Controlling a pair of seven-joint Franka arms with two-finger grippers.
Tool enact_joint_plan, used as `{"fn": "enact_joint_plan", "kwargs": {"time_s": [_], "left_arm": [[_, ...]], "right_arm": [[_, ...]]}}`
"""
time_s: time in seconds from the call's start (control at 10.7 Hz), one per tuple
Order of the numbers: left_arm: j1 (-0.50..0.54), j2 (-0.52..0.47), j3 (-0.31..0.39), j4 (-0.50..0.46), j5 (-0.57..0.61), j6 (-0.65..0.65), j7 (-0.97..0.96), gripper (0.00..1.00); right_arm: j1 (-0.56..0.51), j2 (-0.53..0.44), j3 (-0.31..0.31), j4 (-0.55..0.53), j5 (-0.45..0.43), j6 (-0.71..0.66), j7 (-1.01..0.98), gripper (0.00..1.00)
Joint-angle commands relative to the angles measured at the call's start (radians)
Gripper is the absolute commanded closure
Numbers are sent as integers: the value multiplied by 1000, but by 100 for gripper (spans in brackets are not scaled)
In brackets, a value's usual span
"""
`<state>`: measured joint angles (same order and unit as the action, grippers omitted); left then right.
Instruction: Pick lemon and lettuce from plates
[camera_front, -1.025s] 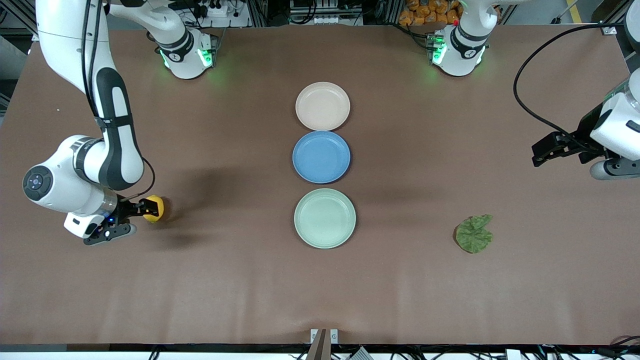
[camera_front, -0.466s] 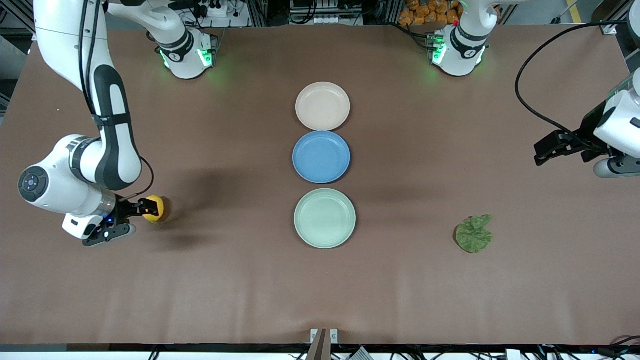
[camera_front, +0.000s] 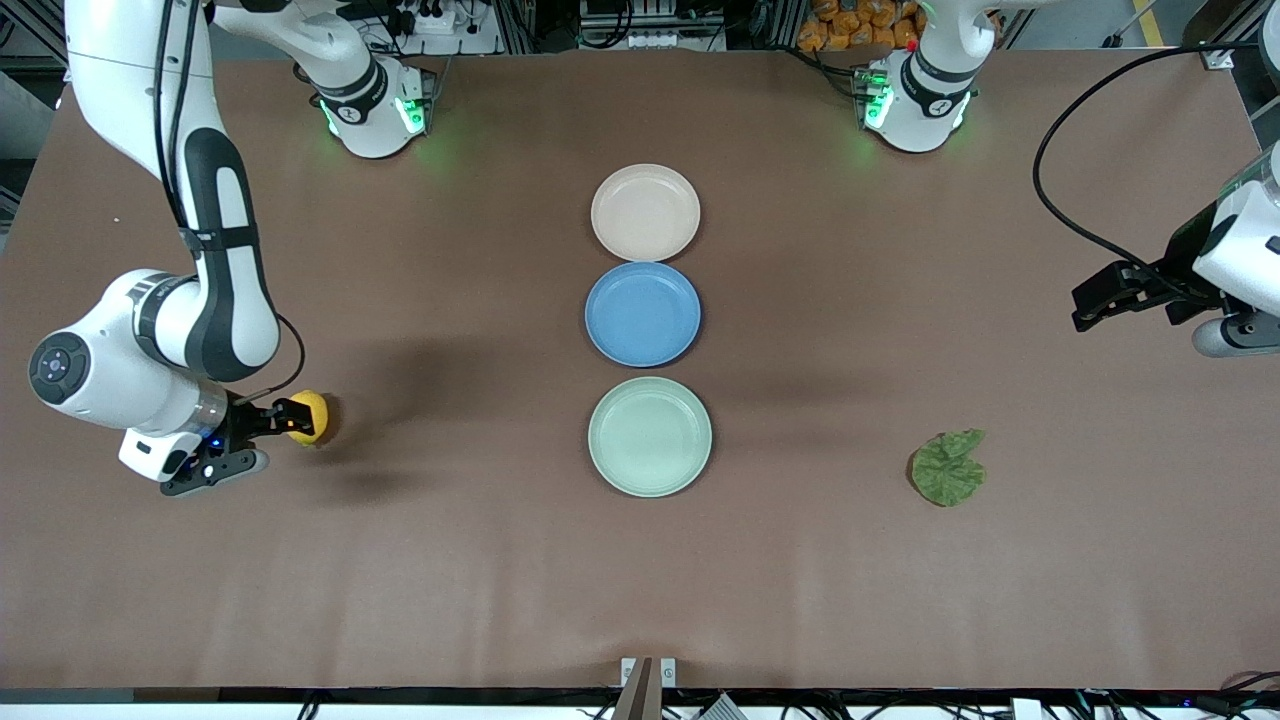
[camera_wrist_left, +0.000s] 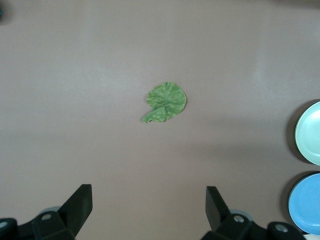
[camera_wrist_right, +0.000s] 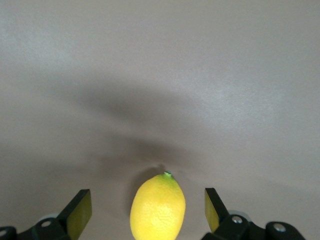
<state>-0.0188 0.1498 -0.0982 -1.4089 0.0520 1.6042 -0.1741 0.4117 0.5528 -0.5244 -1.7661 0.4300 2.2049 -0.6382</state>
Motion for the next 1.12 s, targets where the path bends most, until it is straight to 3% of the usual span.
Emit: {"fn": "enact_joint_plan", "kwargs": {"time_s": [0.0, 1.03], "left_arm": [[3, -6, -2, 1, -6, -12, 1, 0], [5, -7, -2, -1, -4, -12, 2, 0]], "right_arm": [[-24, -24, 6, 7, 6, -22, -49, 0], [2, -63, -2, 25, 4, -128, -8, 0]]}}
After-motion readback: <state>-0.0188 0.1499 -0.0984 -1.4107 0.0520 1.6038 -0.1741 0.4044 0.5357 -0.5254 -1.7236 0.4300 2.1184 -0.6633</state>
